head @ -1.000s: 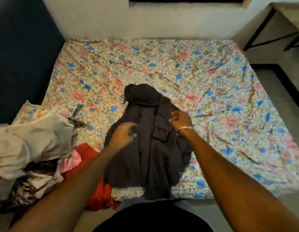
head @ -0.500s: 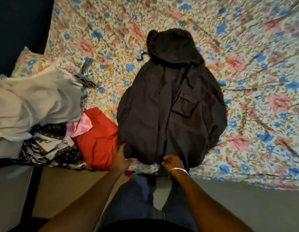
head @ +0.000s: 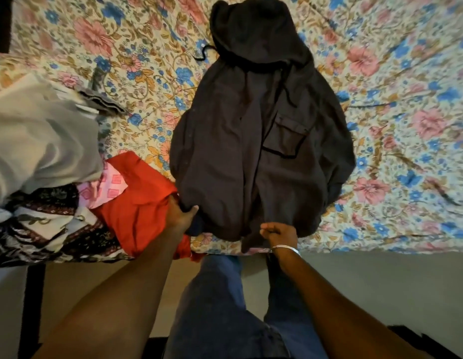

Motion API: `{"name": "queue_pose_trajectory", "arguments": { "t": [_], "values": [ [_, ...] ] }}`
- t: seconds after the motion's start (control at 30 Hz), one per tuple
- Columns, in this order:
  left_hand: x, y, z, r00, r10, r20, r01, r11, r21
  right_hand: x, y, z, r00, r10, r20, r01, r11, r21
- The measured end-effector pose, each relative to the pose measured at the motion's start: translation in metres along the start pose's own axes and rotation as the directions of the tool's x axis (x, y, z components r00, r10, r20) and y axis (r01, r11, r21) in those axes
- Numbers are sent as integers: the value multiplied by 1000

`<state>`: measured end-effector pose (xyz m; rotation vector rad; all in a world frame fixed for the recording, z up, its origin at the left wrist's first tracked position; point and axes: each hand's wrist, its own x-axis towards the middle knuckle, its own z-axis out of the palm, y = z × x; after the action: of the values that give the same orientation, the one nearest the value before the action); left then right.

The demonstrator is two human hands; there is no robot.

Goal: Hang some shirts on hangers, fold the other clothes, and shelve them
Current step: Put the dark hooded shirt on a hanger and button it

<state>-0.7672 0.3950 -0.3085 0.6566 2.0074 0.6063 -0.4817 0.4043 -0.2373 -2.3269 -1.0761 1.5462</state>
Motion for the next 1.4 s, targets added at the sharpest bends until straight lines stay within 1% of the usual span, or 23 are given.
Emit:
{"name": "queue_pose_trajectory", "arguments": {
  "t": [0.07, 0.1, 0.17, 0.23, 0.37, 0.43, 0.5, 0.57, 0.63, 0.73, 0.8, 0.9, 0.97, 1.03, 1.13, 1.17, 1.2, 1.23, 1.27, 1.3, 1.33, 1.37, 1.4],
  "values": [
    [-11, 23, -6, 1000, -19, 4, 19, 1000, -3, -4, -5, -12, 994, 109, -18, -104, 978, 183],
    [-15, 30, -10, 1000, 0, -28, 0, 1000, 11, -6, -7, -17, 985, 170, 22, -170, 948, 269],
    [-32, 46, -19, 990, 111, -93, -102, 990, 95, -12, -13, -30, 967, 221, 124, -252, 889, 383],
    [-58, 65, -27, 958, 258, -127, -233, 955, 184, -21, -23, -45, 963, 205, 177, -264, 855, 446],
    [-120, 104, -36, 807, 589, -47, -493, 715, 495, -49, -42, -70, 958, 224, 178, -283, 837, 468],
    [-143, 117, -31, 786, 618, 33, -559, 686, 466, -57, -45, -77, 972, 130, 194, -207, 863, 462],
    [-155, 124, -23, 815, 573, 86, -567, 757, 326, -61, -53, -81, 983, -25, 181, -60, 890, 452],
    [-164, 132, -18, 880, 468, 84, -475, 856, 204, -67, -64, -86, 974, -168, 154, 95, 912, 399],
    [-171, 139, -14, 910, 412, 53, -415, 895, 161, -70, -71, -93, 951, -274, 142, 223, 929, 296],
    [-187, 157, -7, 886, 464, 3, -456, 868, 195, -64, -82, -101, 953, -275, 125, 264, 960, 95],
    [-200, 170, 0, 791, 610, 56, -588, 731, 345, -62, -91, -107, 967, -226, 115, 222, 974, 51],
    [-215, 176, 18, 517, 821, 241, -785, 343, 515, -62, -109, -110, 971, -9, 240, -41, 978, 203],
    [-229, 174, 33, 370, 853, 369, -845, 144, 515, -69, -119, -110, 929, 99, 356, -210, 934, 289],
    [-237, 170, 42, 293, 834, 467, -873, 35, 486, -71, -118, -107, 915, 122, 384, -243, 928, 284],
    [-237, 170, 46, 225, 840, 495, -904, -10, 428, -67, -106, -106, 918, 34, 396, -154, 949, 276],
    [-236, 170, 45, 224, 851, 474, -925, 33, 379, -63, -104, -107, 922, -4, 388, -111, 955, 275],
    [-238, 172, 44, 277, 868, 413, -939, 155, 306, -60, -103, -108, 925, -41, 377, -69, 959, 274],
    [-241, 176, 42, 401, 871, 286, -911, 347, 221, -57, -103, -109, 928, -75, 366, -37, 956, 290],
    [-246, 182, 40, 577, 810, 106, -816, 565, 120, -56, -103, -111, 926, -112, 360, -6, 950, 311],
    [-246, 190, 39, 749, 661, -48, -662, 750, -1, -57, -105, -113, 922, -144, 360, 18, 944, 331],
    [-242, 196, 38, 882, 459, -109, -469, 878, -94, -59, -106, -115, 913, -177, 367, 48, 941, 334],
    [-231, 198, 38, 960, 272, -68, -280, 947, -160, -62, -106, -117, 903, -208, 376, 81, 941, 328],
    [-223, 203, 37, 988, 150, 39, -139, 968, -210, -63, -106, -118, 892, -244, 381, 130, 945, 300]
  ]
}}
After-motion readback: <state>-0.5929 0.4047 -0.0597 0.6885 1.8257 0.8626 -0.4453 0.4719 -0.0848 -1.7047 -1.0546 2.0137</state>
